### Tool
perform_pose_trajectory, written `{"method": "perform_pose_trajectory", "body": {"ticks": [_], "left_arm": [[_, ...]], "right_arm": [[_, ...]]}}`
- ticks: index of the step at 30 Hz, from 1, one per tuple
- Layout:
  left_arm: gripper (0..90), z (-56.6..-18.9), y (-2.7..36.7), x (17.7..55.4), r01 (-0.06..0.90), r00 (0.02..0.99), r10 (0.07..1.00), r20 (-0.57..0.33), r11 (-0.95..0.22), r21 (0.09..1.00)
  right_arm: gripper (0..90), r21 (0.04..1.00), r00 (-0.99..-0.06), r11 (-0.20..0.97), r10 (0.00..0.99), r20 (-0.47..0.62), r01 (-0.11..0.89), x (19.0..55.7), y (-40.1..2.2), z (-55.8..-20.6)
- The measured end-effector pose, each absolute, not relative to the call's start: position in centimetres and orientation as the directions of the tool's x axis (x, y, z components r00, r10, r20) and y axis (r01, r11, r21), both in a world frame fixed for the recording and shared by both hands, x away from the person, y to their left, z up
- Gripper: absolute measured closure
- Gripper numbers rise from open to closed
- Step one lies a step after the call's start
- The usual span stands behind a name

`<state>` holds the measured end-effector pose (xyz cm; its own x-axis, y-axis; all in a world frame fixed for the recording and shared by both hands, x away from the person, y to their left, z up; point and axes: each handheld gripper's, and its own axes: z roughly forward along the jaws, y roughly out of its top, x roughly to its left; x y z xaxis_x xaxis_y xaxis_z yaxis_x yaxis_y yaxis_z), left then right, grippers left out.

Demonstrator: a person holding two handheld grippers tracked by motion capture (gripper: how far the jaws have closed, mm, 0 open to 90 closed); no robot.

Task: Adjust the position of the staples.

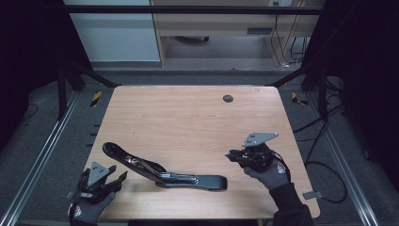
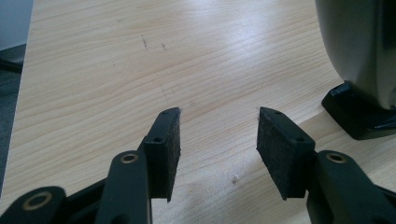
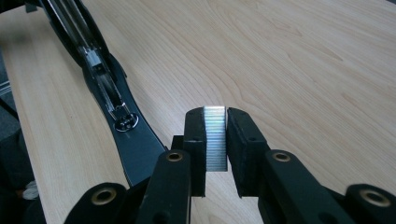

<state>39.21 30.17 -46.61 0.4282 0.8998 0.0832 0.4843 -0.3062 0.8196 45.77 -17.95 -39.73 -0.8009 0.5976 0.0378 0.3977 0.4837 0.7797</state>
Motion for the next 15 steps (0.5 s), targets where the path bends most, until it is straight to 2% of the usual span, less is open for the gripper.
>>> {"method": "perform_pose_trajectory", "body": {"ticks": [15], "left_arm": [[49.1, -46.7, 30.1, 39.3, 0.488, 0.427, 0.900, 0.086, -0.309, 0.816]], "right_arm": [[78.5, 0.788, -0.854, 0.518, 0.521, 0.017, 0.332, 45.6, -16.1, -38.9]]}}
